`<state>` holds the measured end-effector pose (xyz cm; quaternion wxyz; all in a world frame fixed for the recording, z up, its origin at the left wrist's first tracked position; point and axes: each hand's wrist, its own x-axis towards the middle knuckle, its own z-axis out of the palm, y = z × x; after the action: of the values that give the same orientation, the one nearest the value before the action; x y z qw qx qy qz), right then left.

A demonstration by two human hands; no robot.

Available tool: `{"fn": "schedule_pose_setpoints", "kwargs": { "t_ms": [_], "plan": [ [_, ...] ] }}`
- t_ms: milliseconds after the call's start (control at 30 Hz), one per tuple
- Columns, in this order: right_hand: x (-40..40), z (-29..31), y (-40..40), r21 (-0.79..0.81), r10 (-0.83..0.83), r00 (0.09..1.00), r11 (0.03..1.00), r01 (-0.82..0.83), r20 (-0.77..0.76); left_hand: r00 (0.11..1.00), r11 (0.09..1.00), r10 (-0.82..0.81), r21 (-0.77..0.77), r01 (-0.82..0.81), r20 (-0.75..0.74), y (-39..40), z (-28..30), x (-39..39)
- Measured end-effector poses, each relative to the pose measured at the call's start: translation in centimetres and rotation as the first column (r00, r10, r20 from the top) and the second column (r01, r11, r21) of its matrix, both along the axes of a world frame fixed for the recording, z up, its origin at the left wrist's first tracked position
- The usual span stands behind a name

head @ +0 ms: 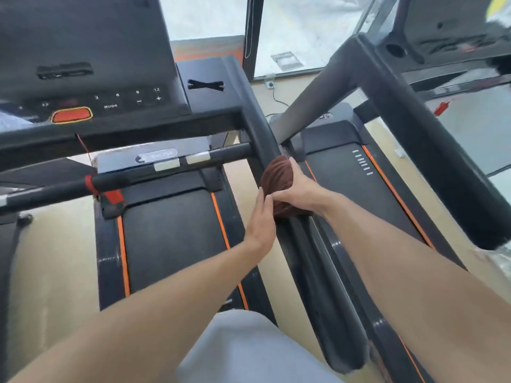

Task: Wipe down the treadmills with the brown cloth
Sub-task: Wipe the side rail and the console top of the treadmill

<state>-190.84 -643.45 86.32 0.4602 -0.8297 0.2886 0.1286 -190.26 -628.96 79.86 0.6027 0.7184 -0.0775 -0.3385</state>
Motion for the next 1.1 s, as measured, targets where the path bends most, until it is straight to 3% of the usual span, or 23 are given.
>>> {"fn": "schedule_pose_setpoints", "kwargs": {
  "t_ms": [167,300,400,500,567,633,767,1100],
  "plan": [
    [-7.9,-1.7,0.3,0.068,0.005,0.995,0.998,0.003,-0.103,0.995,0.994,0.072,-0.079,-0.078,-0.072,0.4,0.1,-8.9],
    [-12.1,-1.6,0.8,0.020,0.054,0.945,0.999,-0.050,-0.322,0.990,0.989,0.104,-0.094,-0.113,-0.095,1.4,-0.2,-14.3],
    [-13.4,-0.2,1.6,-0.013,0.037,0.926,0.999,-0.045,-0.376,0.986,0.989,0.119,-0.080,-0.128,-0.112,1.5,-0.6,-15.8],
    [-13.8,0.5,3.8,-0.090,-0.089,0.955,0.994,0.066,-0.284,0.955,0.968,0.192,-0.115,-0.222,-0.224,0.8,-1.1,-14.8],
    [-14.5,-0.3,5.9,-0.266,-0.160,0.983,0.955,0.133,-0.086,0.928,0.956,0.226,-0.115,-0.269,-0.295,0.1,-1.0,-13.5],
    [-14.7,-1.4,7.3,-0.450,-0.109,0.993,0.886,0.115,0.041,0.920,0.963,0.237,-0.052,-0.265,-0.311,-0.4,-1.1,-12.2],
    [-10.8,-2.2,6.3,-0.569,-0.012,1.000,0.822,0.021,0.019,0.905,0.966,0.248,0.014,-0.259,-0.346,-1.4,-1.9,-8.8],
    [4.7,-2.0,2.8,-0.583,-0.009,0.999,0.812,0.029,0.036,0.856,0.959,0.255,0.007,-0.282,-0.449,-5.1,-2.4,6.7]
  ]
}}
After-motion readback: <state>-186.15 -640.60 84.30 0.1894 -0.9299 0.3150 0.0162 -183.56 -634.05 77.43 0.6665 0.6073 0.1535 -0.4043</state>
